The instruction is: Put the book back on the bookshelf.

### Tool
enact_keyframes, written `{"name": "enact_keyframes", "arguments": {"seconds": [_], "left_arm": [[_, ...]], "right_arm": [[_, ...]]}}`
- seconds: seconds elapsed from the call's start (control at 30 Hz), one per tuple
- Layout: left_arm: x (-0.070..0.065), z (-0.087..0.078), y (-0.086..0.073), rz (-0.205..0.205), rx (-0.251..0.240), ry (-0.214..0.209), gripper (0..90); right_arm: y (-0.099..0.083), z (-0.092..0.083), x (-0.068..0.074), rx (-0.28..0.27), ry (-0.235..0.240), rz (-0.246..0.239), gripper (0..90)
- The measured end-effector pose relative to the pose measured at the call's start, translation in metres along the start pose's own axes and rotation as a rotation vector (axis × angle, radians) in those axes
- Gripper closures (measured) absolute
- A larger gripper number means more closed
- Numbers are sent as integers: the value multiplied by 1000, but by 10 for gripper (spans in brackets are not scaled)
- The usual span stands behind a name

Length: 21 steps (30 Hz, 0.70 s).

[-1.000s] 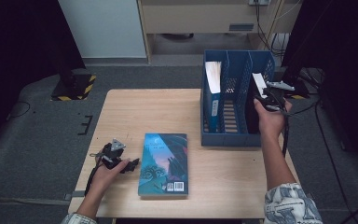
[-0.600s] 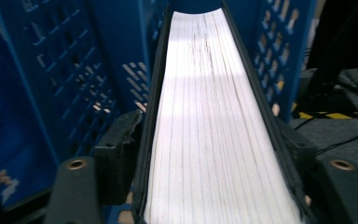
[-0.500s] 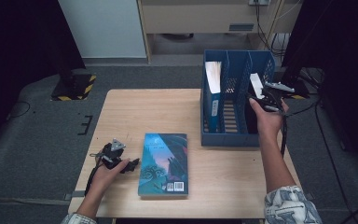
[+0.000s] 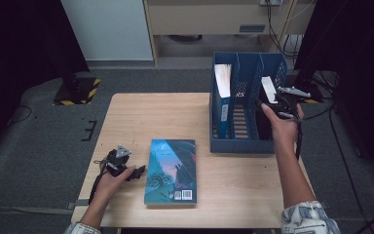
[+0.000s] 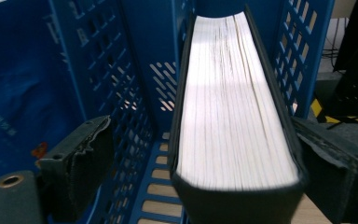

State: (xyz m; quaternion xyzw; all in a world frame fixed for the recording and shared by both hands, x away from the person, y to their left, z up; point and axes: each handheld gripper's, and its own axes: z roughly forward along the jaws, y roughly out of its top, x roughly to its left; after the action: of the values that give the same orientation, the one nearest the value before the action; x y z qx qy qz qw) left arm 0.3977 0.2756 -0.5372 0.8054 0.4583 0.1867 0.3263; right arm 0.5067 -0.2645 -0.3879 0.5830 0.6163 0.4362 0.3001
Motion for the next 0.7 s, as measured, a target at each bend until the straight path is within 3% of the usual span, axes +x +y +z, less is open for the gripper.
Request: {"name": "enact_keyframes", "arguments": {"seconds": [0.4,0.67,0.7], "left_arm": [[0,0,0,1,0,0,0],[0,0,0,2,-1,-2,0],[0,0,0,3,0,-2,0]], "right_arm": [[-9,-37,-7,-39,48,1,72],[-42,-61,-4,-29,85,12,74],[-51,-66,-1,-16,91,-6,76]]}}
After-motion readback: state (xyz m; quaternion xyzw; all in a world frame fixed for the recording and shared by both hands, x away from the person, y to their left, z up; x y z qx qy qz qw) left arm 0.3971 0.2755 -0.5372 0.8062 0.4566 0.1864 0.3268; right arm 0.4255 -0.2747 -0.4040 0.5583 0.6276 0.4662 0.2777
